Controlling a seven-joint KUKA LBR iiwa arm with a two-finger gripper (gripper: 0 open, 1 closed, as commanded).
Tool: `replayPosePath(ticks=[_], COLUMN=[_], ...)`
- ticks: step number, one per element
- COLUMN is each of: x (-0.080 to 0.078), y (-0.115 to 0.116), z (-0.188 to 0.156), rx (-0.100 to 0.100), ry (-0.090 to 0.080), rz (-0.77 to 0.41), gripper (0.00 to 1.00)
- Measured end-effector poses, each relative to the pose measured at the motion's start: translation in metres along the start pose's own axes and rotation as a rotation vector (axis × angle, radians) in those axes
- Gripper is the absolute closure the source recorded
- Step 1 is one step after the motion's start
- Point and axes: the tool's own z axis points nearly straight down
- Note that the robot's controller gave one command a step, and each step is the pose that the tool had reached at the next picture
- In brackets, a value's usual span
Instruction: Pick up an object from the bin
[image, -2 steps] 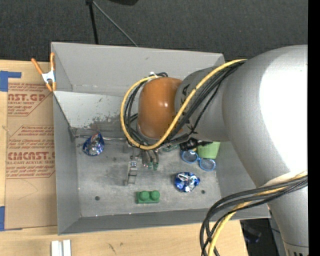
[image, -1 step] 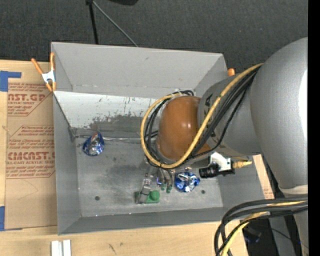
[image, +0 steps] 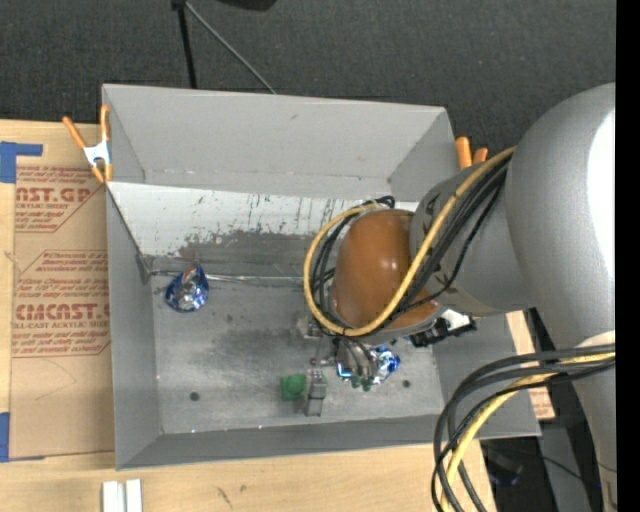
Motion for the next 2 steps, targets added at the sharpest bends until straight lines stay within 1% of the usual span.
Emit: replayPosePath(ticks=[1, 2], x=[-0.003, -0.019], y=[0.001, 0.006], z=[-0.004, -0.136], rx=[-0.002, -0.002], ry=[-0.009, -0.010], rz=[0.001, 0.002], gripper=[1.00, 1.00])
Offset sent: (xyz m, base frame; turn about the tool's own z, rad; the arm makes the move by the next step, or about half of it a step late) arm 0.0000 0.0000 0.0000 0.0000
